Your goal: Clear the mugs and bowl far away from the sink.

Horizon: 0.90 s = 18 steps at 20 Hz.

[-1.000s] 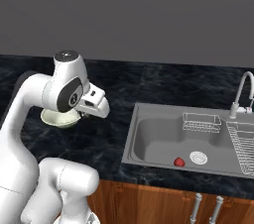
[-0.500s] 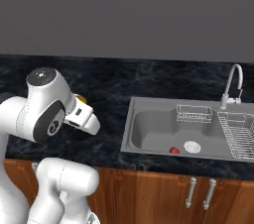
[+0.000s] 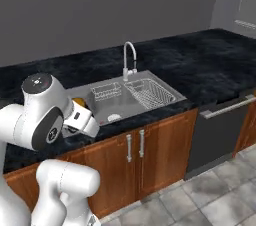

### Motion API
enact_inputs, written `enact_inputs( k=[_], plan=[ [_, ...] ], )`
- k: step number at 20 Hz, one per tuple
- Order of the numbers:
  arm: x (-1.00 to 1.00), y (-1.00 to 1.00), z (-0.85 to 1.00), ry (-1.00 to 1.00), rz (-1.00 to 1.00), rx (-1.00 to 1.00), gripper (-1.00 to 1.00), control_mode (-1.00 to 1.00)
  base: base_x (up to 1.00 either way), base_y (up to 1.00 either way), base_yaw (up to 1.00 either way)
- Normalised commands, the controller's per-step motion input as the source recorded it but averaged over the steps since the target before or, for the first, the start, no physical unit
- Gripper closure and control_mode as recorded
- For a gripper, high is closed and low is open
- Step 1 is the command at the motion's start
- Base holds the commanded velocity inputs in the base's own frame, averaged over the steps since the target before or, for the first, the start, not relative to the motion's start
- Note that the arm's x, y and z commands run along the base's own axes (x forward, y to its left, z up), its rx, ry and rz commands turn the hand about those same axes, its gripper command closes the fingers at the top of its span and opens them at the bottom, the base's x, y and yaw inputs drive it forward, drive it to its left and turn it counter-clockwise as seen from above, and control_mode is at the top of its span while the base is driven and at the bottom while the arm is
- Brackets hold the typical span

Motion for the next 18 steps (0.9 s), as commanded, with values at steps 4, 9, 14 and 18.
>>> enact_inputs(
  k=[4,9,14,18],
  plan=[
    [0.0,0.0,0.0,0.0,0.0,0.0,1.0,1.0,0.0,0.0,-1.0],
    [0.0,0.0,0.0,0.0,0.0,0.0,1.0,1.0,0.0,0.0,-1.0],
    [0.0,0.0,0.0,0.0,0.0,0.0,1.0,1.0,0.0,0.0,-1.0],
    [0.0,0.0,0.0,0.0,0.0,0.0,1.0,1.0,0.0,-0.03,-0.97]
  ],
)
